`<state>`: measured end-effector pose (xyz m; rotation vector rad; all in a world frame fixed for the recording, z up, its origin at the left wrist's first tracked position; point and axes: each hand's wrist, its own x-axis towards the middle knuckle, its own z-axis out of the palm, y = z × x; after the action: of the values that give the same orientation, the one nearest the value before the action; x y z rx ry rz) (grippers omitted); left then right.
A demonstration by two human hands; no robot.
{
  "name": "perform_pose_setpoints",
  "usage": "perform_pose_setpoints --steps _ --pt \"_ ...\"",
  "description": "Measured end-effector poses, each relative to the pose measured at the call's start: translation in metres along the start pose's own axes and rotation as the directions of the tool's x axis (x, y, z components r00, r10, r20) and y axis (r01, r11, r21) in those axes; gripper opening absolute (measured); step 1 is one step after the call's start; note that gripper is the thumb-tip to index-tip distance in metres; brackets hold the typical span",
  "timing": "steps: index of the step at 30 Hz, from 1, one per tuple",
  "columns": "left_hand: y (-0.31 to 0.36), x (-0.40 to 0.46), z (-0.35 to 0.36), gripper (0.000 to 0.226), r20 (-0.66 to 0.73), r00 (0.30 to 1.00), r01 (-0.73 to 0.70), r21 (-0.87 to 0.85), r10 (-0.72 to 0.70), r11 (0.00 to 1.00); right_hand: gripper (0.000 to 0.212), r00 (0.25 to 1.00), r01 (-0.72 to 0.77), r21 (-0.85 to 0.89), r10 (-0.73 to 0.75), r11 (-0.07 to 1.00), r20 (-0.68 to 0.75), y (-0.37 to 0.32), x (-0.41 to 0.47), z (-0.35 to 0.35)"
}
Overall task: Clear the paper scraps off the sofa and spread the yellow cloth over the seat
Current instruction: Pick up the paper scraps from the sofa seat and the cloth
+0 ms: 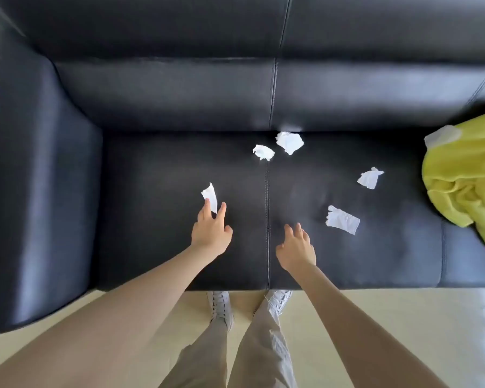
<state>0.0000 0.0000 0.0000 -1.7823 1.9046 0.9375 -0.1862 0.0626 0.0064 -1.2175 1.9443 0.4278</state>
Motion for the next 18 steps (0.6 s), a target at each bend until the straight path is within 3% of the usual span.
perform_pose_setpoints --steps 5,9,14,18 --pt "-0.003 0.020 0.015 0.059 0.036 0.999 0.029 0.039 -0.031 0.999 0.058 0.994 -0.079 0.050 0.083 0.996 -0.070 0.013 0.026 -0.001" --pt "-0.007 0.023 0.023 0.056 -0.064 0.998 0.017 -0.004 -0.017 1.000 0.061 0.979 -0.121 0.092 0.134 0.988 -0.152 0.034 0.040 -0.007" --pt "0.001 0.026 0.023 0.049 -0.269 0.957 -0.138 -0.084 0.111 0.987 0.072 0.980 -0.181 0.218 0.195 0.959 -0.041 0.055 0.049 -0.007" --pt "0.011 0.026 0.024 0.051 -0.337 0.911 -0.289 -0.112 0.237 0.951 0.061 0.960 -0.138 0.243 0.189 0.960 -0.205 0.058 0.046 0.001"
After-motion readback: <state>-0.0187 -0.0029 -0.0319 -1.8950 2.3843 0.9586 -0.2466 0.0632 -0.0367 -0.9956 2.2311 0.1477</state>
